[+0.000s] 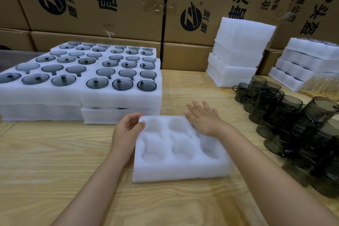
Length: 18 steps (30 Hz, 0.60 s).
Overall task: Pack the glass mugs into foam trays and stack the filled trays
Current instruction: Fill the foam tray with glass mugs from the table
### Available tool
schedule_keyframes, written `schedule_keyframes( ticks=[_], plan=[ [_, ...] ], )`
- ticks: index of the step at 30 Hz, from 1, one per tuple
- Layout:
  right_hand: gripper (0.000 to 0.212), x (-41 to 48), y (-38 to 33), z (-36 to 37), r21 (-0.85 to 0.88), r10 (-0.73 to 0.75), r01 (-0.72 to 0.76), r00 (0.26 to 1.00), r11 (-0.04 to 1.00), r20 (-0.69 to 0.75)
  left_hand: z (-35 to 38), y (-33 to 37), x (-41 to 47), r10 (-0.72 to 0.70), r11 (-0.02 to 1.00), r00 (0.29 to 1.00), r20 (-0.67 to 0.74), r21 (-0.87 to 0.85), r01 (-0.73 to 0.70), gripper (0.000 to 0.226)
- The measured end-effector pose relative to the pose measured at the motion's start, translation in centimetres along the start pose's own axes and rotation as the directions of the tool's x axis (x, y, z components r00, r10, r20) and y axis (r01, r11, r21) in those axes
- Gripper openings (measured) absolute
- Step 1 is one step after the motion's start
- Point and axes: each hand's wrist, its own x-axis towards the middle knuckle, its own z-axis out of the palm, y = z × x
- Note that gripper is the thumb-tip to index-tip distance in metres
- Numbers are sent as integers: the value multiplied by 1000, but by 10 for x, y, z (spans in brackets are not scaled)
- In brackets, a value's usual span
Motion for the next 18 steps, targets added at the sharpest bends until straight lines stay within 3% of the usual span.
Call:
schedule_keyframes(
  ticks=[7, 10, 12, 14, 16, 18],
  plan=[
    [54, -3, -3, 5, -3, 17, -17, 1000, 1000, 4, 0, 0, 0, -13, 1000, 1000, -2, -10, 13, 19],
    [47, -16, -3, 3, 237, -47, 82, 987, 968, -152, 0, 0, 0, -12, 1000, 1000, 6, -6, 12, 19],
    [33, -28, -1, -4, 433, -1, 141, 951, 890, -308, -1, 0, 0, -17, 1000, 1000, 10, -2, 17, 19],
    [32, -36, 10, -14, 300, 72, 90, 869, 950, -489, -1, 0, 1, -17, 1000, 1000, 11, -5, 17, 19],
    [37, -38, 33, -31, 46, 116, -116, 733, 992, -670, -1, -1, 1, -17, 1000, 1000, 8, -3, 17, 19],
    [43, -39, 57, -53, -55, 188, -337, 646, 940, -740, -1, 0, 1, -18, 1000, 1000, 9, -2, 18, 19]
  ],
)
